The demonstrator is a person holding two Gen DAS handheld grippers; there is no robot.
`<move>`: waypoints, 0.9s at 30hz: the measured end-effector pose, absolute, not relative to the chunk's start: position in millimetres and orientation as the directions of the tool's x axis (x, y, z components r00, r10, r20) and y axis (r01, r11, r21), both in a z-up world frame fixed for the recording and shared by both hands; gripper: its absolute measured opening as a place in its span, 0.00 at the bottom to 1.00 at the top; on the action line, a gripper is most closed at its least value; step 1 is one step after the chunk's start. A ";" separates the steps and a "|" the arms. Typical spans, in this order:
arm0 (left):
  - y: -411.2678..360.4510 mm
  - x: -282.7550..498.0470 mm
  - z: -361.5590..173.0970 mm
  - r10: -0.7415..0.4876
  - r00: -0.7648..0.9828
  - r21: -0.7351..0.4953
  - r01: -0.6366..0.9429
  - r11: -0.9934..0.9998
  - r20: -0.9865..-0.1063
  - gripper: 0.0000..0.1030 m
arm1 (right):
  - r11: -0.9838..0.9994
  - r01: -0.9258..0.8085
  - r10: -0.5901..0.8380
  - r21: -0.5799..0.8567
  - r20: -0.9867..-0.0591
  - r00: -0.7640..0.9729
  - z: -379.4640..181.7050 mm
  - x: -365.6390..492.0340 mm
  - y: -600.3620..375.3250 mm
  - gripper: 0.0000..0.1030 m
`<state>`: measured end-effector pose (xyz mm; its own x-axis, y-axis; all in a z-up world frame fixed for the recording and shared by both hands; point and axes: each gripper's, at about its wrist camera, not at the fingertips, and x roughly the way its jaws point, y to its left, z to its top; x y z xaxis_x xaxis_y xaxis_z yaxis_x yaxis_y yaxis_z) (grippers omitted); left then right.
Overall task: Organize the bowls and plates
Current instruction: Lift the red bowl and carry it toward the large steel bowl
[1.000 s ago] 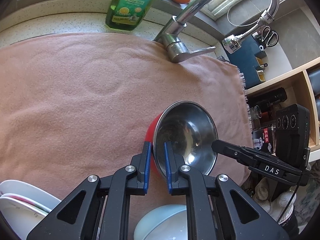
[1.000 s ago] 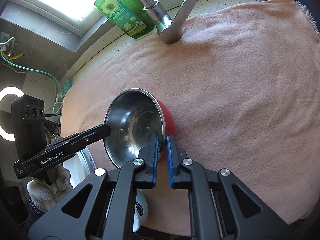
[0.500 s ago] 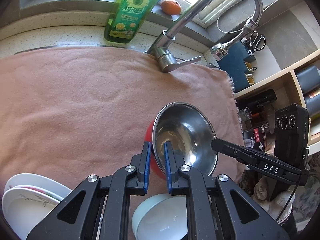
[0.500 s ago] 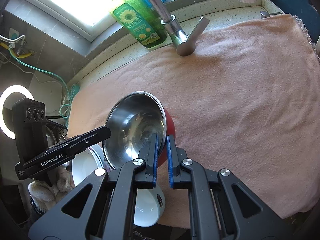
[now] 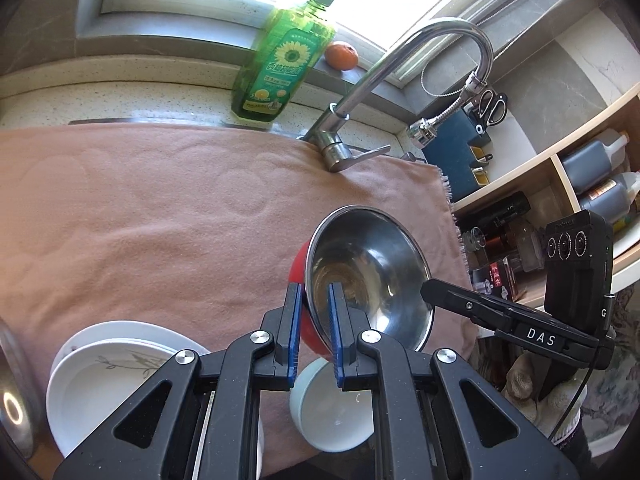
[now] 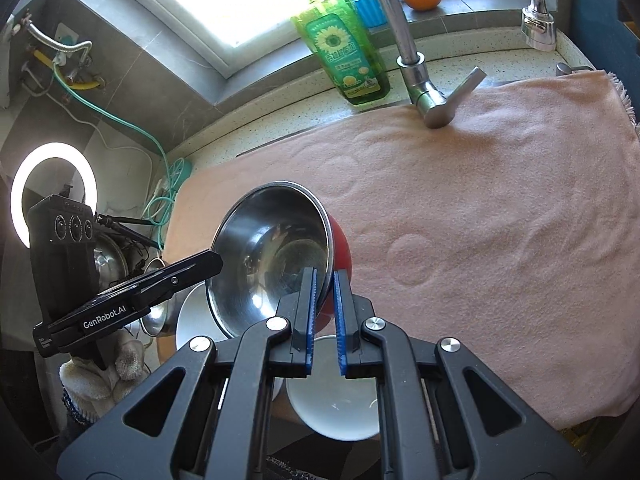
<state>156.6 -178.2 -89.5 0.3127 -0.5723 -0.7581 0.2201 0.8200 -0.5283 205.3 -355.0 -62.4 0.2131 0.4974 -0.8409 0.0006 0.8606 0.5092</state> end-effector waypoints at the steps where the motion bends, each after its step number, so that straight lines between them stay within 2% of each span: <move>1: -173.0 154.8 -87.3 -0.571 0.320 -0.529 0.217 0.821 -0.756 0.11 | 0.860 -0.009 0.500 0.510 -0.840 0.213 -59.8 205.2 -348.6 0.08; 27: -13.4 87.8 -58.9 -0.466 0.525 -0.539 0.016 0.842 -0.712 0.11 | 0.793 -0.293 0.583 0.535 -0.805 0.109 -29.5 204.6 -171.2 0.08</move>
